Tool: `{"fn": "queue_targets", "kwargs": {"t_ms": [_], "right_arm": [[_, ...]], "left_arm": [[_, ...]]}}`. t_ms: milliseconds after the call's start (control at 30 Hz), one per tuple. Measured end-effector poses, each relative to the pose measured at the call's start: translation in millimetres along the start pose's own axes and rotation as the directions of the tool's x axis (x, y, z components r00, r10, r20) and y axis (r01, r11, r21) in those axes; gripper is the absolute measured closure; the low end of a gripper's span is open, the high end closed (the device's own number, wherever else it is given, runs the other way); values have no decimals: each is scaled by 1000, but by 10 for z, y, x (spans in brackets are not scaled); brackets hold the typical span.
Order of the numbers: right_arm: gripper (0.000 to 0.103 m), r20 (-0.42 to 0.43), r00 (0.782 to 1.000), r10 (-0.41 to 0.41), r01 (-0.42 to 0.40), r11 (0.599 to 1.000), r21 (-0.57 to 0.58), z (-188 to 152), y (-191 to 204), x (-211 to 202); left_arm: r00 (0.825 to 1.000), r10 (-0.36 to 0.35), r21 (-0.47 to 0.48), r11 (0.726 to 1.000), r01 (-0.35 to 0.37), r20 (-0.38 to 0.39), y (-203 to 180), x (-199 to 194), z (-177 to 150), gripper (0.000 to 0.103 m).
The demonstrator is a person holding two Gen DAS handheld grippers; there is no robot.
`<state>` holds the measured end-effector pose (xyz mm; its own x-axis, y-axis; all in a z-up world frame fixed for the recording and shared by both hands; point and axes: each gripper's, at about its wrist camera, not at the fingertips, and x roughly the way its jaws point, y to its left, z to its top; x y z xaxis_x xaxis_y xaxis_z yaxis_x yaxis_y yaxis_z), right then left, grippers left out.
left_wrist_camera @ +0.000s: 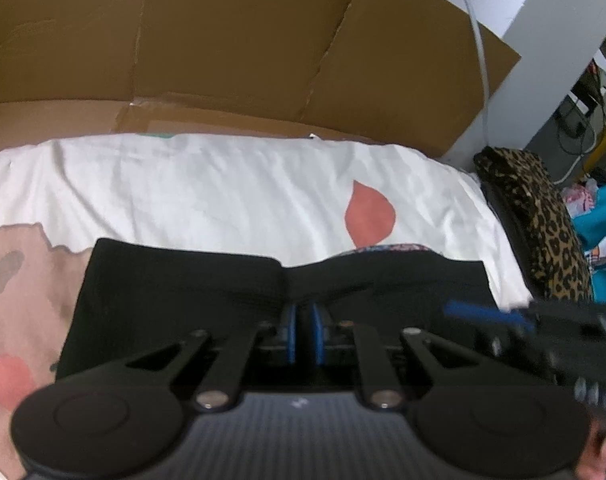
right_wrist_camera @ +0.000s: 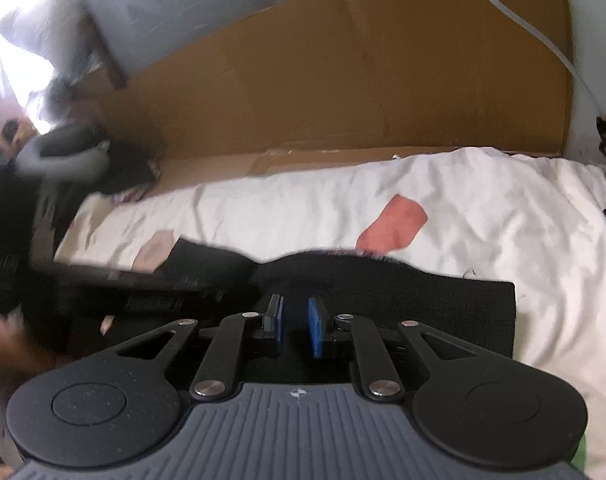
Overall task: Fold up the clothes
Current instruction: 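Lay the waistband flat and open both tools, releasing the shorts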
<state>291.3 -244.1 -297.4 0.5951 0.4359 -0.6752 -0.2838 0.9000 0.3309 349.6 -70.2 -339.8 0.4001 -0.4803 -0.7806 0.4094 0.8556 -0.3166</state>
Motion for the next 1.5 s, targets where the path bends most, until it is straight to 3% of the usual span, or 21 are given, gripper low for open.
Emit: {"fn": "queue_targets", "kwargs": {"t_ms": [233,333,767,1033,1500], "right_arm": [[78,-61,998,-9,7,999,-37,-345,94,-195],[75,-97,995,-11,8,999,-32,-551,71,-314],[74,-161,986,-42,22,992,-123,-1214,14,-823],[74,-168,983,-74,39,978,-206,-1422,43,-959],[76,-185,980,-70,43,988,-145,-1505,-100,-1231]], "left_arm": [[999,32,57,998,-31,-14,-78,11,16,91],[999,36,33,999,-35,-21,-70,17,29,91],[994,99,22,995,-99,-38,-169,41,61,91],[990,138,27,990,-137,-31,-235,50,52,91],[986,166,41,985,-165,-24,-278,76,52,91]]}}
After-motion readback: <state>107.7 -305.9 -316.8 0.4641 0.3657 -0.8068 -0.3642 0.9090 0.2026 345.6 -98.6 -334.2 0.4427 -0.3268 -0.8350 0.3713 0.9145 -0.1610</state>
